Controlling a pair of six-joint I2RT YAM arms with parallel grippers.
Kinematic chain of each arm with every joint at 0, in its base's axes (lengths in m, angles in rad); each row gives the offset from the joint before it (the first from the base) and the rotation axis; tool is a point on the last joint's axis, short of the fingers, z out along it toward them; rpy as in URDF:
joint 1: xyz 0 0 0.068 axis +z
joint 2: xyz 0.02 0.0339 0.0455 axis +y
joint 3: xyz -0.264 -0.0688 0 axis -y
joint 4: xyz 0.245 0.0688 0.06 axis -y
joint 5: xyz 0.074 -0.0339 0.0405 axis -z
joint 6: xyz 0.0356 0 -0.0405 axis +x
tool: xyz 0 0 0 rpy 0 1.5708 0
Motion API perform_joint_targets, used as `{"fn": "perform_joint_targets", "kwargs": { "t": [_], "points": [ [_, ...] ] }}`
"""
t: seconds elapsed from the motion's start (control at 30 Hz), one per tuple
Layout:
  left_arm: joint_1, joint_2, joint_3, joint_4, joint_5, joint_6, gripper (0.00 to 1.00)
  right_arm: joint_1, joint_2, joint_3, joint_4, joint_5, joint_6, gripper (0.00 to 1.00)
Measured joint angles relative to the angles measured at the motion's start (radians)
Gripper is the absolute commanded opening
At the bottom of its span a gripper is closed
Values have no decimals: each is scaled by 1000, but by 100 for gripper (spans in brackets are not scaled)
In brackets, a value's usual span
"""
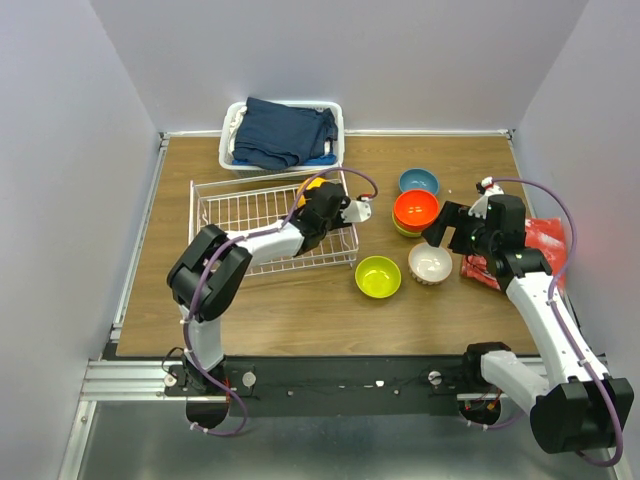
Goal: Unload the bowls from the dish rack
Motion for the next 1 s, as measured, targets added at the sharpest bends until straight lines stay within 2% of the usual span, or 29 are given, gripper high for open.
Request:
{"fn": "perform_joint_targets", "kwargs": {
  "t": [0.37,0.7,1.0],
  "points": [
    [7,-45,0,-63,-10,-95,23,0,-13,15,-3,0,1,100],
    [13,-143,23,-161,-12,-270,15,0,-34,15,-3,-13,10,100],
    [59,-209,53,-255,10,-477,6,0,-34,15,3,-90,12,99]
  ]
}}
